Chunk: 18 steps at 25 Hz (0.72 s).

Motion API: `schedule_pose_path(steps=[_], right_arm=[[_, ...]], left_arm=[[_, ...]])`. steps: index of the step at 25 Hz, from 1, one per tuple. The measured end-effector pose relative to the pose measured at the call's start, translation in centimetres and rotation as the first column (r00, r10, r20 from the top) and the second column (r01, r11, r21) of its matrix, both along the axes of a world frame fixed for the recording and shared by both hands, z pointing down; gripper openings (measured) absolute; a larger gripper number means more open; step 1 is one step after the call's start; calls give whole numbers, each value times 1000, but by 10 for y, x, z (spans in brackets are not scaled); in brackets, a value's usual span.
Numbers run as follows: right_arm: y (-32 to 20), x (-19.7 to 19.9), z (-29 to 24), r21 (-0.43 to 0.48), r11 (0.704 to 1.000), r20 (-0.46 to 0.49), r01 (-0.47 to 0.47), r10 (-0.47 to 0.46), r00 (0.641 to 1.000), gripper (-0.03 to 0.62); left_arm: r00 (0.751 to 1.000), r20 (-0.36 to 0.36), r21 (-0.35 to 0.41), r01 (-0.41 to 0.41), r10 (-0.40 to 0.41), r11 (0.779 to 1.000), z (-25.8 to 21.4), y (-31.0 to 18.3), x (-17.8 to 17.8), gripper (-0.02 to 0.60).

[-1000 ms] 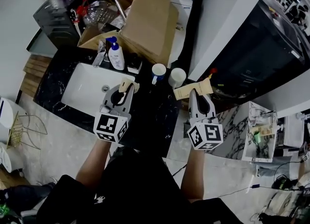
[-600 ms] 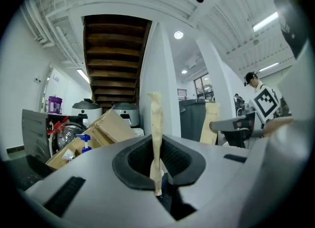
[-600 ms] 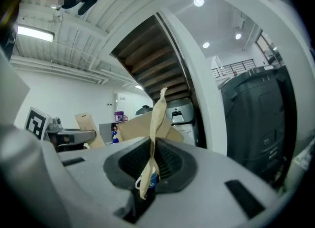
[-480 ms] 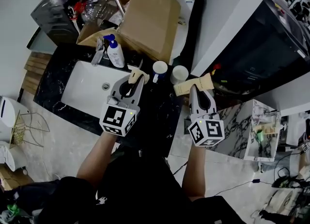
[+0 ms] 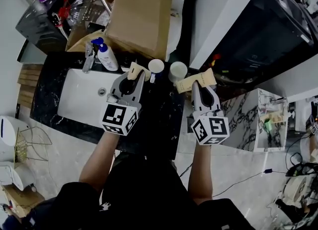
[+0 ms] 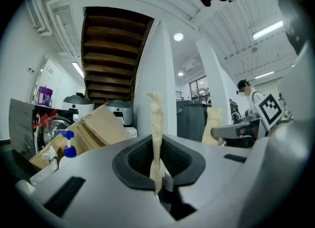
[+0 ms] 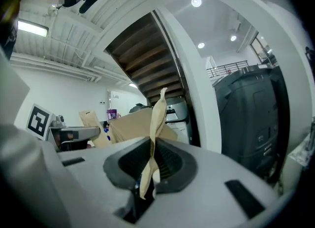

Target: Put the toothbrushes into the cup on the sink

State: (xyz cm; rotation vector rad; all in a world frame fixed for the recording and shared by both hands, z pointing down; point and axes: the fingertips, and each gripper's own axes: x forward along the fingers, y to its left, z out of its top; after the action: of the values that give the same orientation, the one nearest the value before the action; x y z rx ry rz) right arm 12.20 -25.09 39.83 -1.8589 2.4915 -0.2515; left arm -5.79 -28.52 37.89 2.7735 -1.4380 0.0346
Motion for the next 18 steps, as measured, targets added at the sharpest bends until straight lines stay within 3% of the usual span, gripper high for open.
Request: schedule_pose_path(steps=[7, 18], right_arm=[[-12, 1, 12, -31, 999, 7, -38, 38, 999, 28], [-29, -7, 35, -87, 995, 27, -58, 61, 998, 28]], left_arm=[[998, -18, -16, -59, 59, 998, 6, -22, 16, 28], [996, -49, -52, -84, 81, 995, 25, -67, 28, 28]])
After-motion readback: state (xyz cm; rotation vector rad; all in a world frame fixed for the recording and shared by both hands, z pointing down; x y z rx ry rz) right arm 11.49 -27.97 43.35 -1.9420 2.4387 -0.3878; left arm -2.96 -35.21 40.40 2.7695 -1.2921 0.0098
